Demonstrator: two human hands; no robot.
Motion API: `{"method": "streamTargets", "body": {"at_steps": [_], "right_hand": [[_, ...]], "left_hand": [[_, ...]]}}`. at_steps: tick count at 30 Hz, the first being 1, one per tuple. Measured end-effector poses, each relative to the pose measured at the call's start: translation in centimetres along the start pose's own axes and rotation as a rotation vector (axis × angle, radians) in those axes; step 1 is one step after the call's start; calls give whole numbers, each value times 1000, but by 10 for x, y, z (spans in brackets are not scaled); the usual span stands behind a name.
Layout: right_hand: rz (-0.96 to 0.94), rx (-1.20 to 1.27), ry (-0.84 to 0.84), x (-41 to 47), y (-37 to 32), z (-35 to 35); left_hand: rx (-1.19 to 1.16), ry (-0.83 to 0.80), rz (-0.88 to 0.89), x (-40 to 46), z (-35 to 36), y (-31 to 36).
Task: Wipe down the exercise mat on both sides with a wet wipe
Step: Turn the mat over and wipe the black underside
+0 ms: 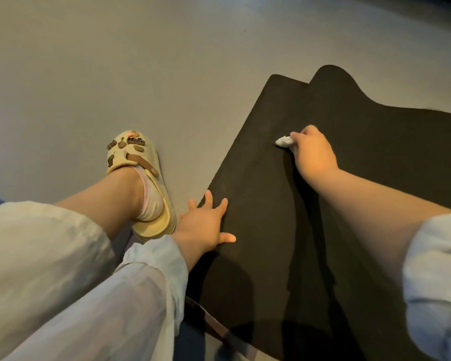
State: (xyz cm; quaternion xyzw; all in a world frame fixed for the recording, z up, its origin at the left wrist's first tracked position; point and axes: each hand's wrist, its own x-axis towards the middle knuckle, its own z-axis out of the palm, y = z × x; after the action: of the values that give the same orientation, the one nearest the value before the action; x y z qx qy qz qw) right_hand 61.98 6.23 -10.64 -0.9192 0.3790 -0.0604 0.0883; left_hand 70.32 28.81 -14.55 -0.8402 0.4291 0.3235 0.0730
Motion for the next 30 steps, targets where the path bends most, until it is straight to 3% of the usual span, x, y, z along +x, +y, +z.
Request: {"method": "streamTargets", "body": {"at_steps": [3, 5, 11, 20, 26, 28, 30], "right_hand": [[118, 11, -133, 1, -17, 18], [93, 29, -140, -10, -26, 28], [-216, 79, -202, -77, -52, 39], [-522, 230, -383, -190, -107, 50], [-815, 196, -716, -258, -120, 50], [-788, 306, -710, -269, -114, 40], [-694, 528, -570, -269, -104, 23]], "left_hand": [[13, -16, -3, 3, -2, 0], [18, -24, 7, 3, -3, -1], [-105, -60, 129, 2, -22, -26], [-236, -71, 109, -2, -33, -24], [-111, -74, 140, -6, -26, -22], [-64, -41, 145, -4, -23, -18], [-24, -25, 146, -2, -21, -16]]}}
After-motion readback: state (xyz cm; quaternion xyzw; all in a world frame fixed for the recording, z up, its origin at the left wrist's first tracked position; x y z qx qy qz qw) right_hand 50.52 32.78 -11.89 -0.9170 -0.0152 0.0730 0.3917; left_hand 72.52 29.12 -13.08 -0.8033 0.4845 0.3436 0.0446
